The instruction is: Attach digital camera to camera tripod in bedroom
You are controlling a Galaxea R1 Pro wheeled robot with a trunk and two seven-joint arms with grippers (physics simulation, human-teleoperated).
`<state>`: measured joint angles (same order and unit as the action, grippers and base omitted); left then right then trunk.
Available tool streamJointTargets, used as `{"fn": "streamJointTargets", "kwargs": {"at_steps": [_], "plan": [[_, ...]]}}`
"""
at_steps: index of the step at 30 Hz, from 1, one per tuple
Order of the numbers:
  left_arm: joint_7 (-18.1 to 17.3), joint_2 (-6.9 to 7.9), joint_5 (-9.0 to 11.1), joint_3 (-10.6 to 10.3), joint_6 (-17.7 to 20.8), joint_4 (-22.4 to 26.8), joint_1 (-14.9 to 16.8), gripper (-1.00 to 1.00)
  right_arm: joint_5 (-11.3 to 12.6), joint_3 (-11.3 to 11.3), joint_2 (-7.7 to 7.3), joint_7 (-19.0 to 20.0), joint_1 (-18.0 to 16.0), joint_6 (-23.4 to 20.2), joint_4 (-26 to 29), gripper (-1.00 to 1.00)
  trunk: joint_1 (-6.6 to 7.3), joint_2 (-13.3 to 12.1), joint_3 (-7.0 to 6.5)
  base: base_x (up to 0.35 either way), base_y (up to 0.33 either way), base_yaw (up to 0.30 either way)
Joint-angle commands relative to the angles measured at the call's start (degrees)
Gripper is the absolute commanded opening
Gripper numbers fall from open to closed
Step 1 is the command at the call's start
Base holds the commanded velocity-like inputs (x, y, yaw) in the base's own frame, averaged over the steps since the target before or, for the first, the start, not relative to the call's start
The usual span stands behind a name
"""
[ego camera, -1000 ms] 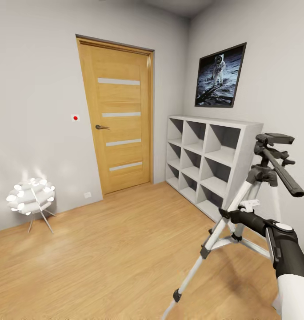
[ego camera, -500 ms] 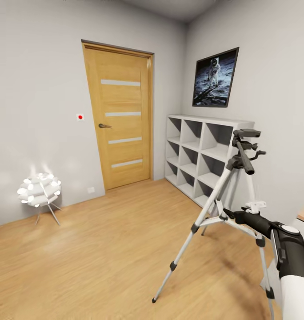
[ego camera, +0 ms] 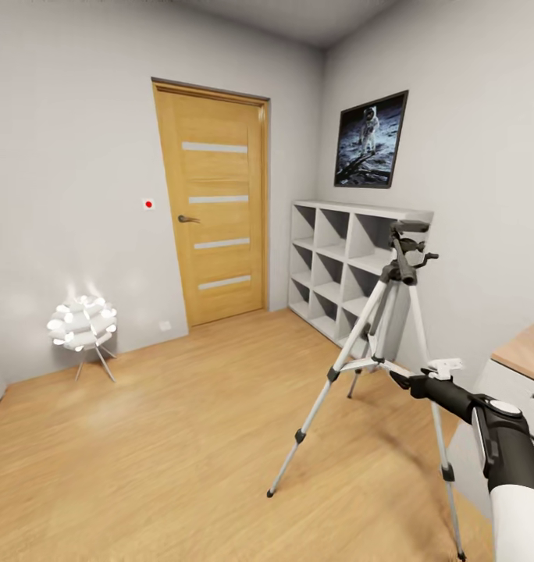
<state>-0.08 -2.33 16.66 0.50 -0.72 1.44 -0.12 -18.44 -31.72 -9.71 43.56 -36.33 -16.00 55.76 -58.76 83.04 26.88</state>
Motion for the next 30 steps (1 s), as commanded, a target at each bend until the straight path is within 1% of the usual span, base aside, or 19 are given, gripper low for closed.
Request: {"fn": "streamJointTargets", "kwargs": {"at_steps": [1,6,7,12,25,30], "plan": [[-0.01,0.01,0.28,0.03,-0.07,0.06,0.00,1.00,-0.31,-0.15,0.04,0.42,-0.06,-0.23,0.06,1.00,0.03,0.04,0.05,-0.334,0.000,0.000],[-0.01,0.03,0.28,0.03,-0.07,0.07,-0.04,1.00,-1.12,-0.11,0.15,0.42,-0.06,-0.13,-0.06,1.00,0.03,0.04,0.05,-0.250,0.000,0.000],[-0.01,0.05,0.29,0.03,-0.07,0.06,-0.02,1.00,-1.81,-0.11,0.25,0.44,-0.06,-0.11,-0.30,1.00,0.03,0.04,0.05,-0.105,0.000,0.000],[-0.01,0.11,0.30,0.03,-0.07,0.06,0.00,1.00,-3.29,-0.10,0.42,0.42,-0.06,-0.09,-2.25,1.00,0.03,0.04,0.05,-0.055,0.000,0.000],[0.00,0.13,0.31,0.05,-0.07,0.08,-0.02,1.00,-4.07,-0.06,0.72,0.47,-0.06,-0.08,-8.07,1.00,0.03,0.04,0.05,-0.007,0.000,0.000],[0.01,0.13,0.31,0.10,-0.07,0.06,-0.02,1.00,-4.17,-0.04,0.74,0.48,-0.06,-0.08,-11.69,1.00,0.03,0.04,0.05,0.000,0.000,0.000]]}}
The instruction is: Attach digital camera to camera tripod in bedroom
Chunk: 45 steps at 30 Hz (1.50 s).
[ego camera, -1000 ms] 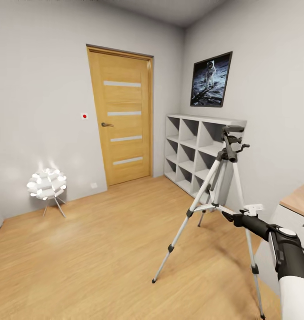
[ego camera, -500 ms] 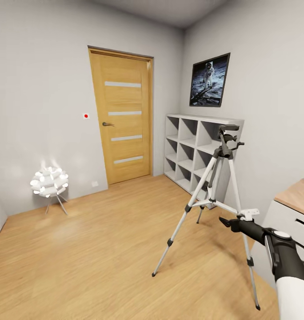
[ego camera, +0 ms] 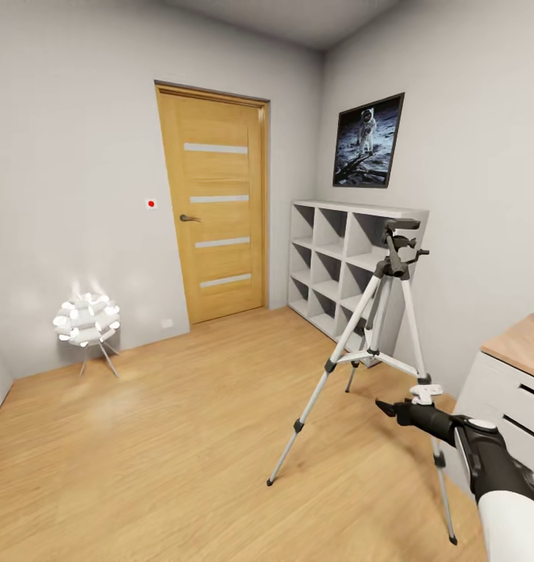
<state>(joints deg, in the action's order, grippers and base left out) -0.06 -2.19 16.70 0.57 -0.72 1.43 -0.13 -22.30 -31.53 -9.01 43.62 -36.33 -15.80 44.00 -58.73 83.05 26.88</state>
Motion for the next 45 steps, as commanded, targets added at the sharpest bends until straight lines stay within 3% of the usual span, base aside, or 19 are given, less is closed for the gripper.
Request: {"fn": "streamJointTargets", "kwargs": {"at_steps": [1,7,11,17,22,30,31,34,35,36,45], "plan": [[-0.01,-0.01,0.27,0.04,-0.08,0.06,0.00,1.00,-0.33,-0.22,0.04,0.41,-0.06,-0.28,-0.42,1.00,0.00,0.03,0.05,0.000,0.000,0.000],[0.03,0.01,0.27,0.06,-0.08,0.06,0.00,1.00,-0.64,-0.28,-0.18,0.32,-0.03,-0.32,-5.98,1.00,0.00,0.03,0.05,0.000,0.000,0.000],[0.05,0.01,0.28,0.07,-0.08,0.06,0.01,1.00,-3.35,-0.28,-0.47,-0.58,0.47,-0.30,-11.81,1.00,0.00,0.03,0.05,0.000,0.000,0.000],[0.06,0.01,0.31,0.09,-0.08,0.06,-0.02,1.00,-8.00,-0.31,-0.69,-5.75,4.51,-0.29,-20.83,1.00,0.00,0.03,0.05,0.000,0.000,0.000],[0.06,0.03,0.35,0.11,-0.08,0.06,0.00,1.00,-9.28,-0.22,-0.74,-12.11,9.84,-0.29,-27.23,1.00,0.00,0.03,0.05,0.000,0.000,0.000],[0.06,0.07,0.35,0.13,-0.08,0.06,-0.01,1.00,-9.33,-0.20,-0.75,-15.73,10.31,-0.27,-31.23,1.00,0.00,0.03,0.05,0.000,0.000,0.000],[0.06,0.08,0.42,0.13,-0.08,0.06,-0.03,1.00,-9.34,-0.13,-0.73,-21.09,11.56,1.74,-35.34,1.00,0.00,0.03,0.05,0.000,0.000,0.000],[0.06,0.11,0.77,0.13,-0.08,0.06,-0.02,1.00,-9.31,0.01,-0.70,-29.05,14.05,6.05,-40.46,1.00,0.00,0.03,0.05,0.000,0.000,0.000],[0.06,0.10,1.83,0.15,-0.08,0.06,-0.01,1.00,-9.26,0.10,-0.63,-35.26,16.88,9.44,-43.61,1.00,0.00,0.03,0.05,0.000,0.000,0.000],[0.06,0.09,2.57,0.14,-0.08,0.06,0.01,1.00,-9.22,0.09,-0.59,-37.15,17.97,10.39,-44.41,1.00,0.00,0.03,0.05,0.000,0.000,0.000],[0.06,0.09,6.09,0.00,0.00,0.06,0.00,1.00,-9.24,0.15,-0.55,-39.87,20.18,12.68,-45.77,1.00,0.00,0.03,0.05,0.183,0.000,0.000]]}}
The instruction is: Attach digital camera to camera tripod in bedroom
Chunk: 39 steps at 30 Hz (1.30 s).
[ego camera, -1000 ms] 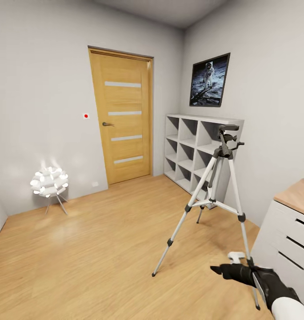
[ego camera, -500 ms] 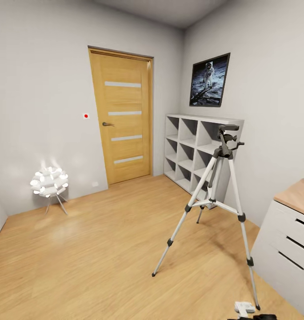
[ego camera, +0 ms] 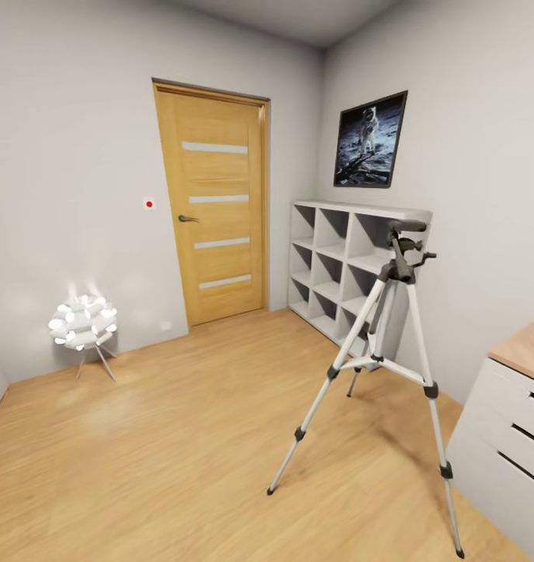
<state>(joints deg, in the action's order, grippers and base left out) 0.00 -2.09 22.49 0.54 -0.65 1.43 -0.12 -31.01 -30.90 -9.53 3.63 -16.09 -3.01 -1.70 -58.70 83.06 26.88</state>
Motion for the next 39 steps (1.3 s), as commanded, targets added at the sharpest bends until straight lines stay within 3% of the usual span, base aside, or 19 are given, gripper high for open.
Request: {"fn": "streamJointTargets", "kwargs": {"at_steps": [1,9,30,33,39], "plan": [[0.00,-0.03,0.35,0.04,-0.07,0.06,0.00,1.00,-0.53,-0.48,-0.04,0.11,-0.02,-0.07,-0.08,1.00,-0.03,0.02,0.05,0.303,0.000,0.005],[0.00,-0.03,0.59,0.04,-0.05,0.09,-0.01,1.00,-0.54,-0.48,-0.05,0.15,0.08,0.21,-0.14,1.00,-0.03,0.02,0.05,0.316,0.000,0.136],[0.04,-0.02,0.64,0.08,-0.05,0.06,-0.03,1.00,-0.65,-0.36,0.19,0.15,0.10,1.51,-0.20,1.00,-0.03,0.02,0.05,0.323,0.000,0.263],[0.07,-0.02,0.68,0.08,-0.05,0.07,-0.02,1.00,-1.49,-0.33,0.30,0.15,0.39,1.53,-0.18,1.00,-0.03,0.02,0.05,0.324,0.000,0.268],[0.16,0.03,0.70,0.14,-0.05,0.05,-0.01,1.00,-7.45,-0.27,0.59,0.06,1.59,1.79,-0.15,1.00,-0.03,0.02,0.05,0.324,0.000,0.257]]}}
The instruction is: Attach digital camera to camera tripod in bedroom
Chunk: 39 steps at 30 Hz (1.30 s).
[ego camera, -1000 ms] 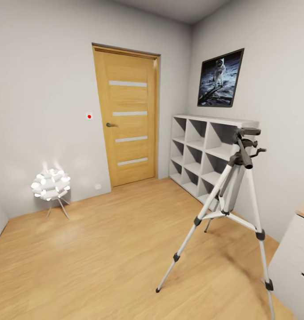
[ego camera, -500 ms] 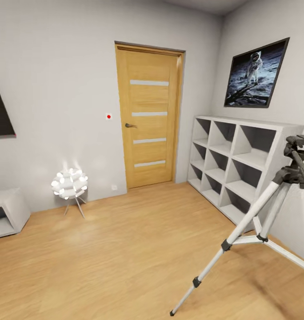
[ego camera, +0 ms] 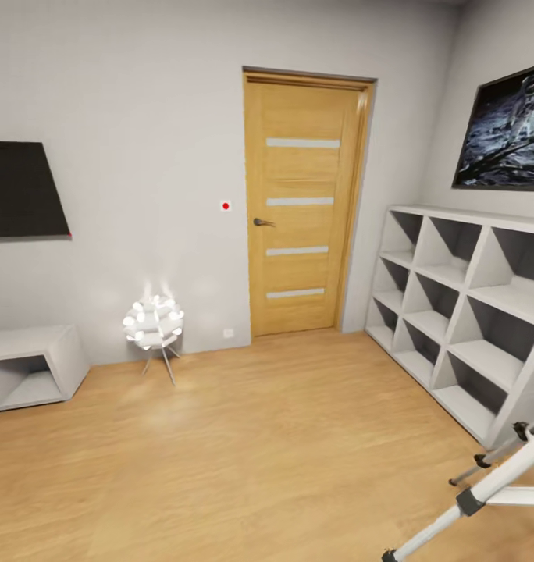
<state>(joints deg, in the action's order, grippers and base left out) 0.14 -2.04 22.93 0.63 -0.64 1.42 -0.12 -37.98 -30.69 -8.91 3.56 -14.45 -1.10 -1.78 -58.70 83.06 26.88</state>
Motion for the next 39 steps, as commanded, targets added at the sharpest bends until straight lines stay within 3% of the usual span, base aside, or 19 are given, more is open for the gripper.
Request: {"fn": "streamJointTargets", "kwargs": {"at_steps": [1,2,6,7,11,24,39], "plan": [[0.02,-0.01,0.29,0.05,-0.07,0.07,0.00,1.00,-1.37,-0.49,0.02,0.13,0.00,-0.10,-0.07,1.00,-0.03,0.02,0.05,0.324,0.000,0.175],[0.02,0.00,0.38,0.09,-0.07,0.07,-0.02,1.00,-3.02,-0.50,0.08,0.14,0.07,-0.08,-0.07,1.00,-0.03,0.02,0.05,0.324,0.000,0.112],[0.03,0.01,1.12,0.13,-0.07,0.04,-0.02,1.00,-5.35,-0.55,0.19,0.14,0.15,-0.27,-0.06,1.00,-0.03,0.02,0.05,0.324,0.000,0.066],[0.03,0.03,2.22,0.12,-0.05,0.05,-0.01,1.00,-5.98,-0.57,0.21,-0.02,0.17,-0.16,-0.06,1.00,-0.03,0.02,0.05,0.324,0.000,0.029],[0.03,0.08,3.80,0.09,0.00,0.07,0.00,1.00,-6.69,-0.62,0.21,-0.21,0.20,-0.25,-0.06,1.00,-0.03,0.02,0.05,0.324,0.000,0.017],[0.03,0.07,4.56,0.07,-0.08,0.07,-0.01,1.00,-6.92,-0.69,0.07,-0.31,0.21,-0.02,-0.06,1.00,-0.03,0.02,0.05,0.313,0.000,0.099],[-0.05,0.06,4.58,0.07,-0.15,0.07,-0.01,1.00,-7.11,-0.61,0.03,-0.31,0.21,0.05,-0.06,1.00,-0.03,0.02,0.05,0.046,0.000,0.261]]}}
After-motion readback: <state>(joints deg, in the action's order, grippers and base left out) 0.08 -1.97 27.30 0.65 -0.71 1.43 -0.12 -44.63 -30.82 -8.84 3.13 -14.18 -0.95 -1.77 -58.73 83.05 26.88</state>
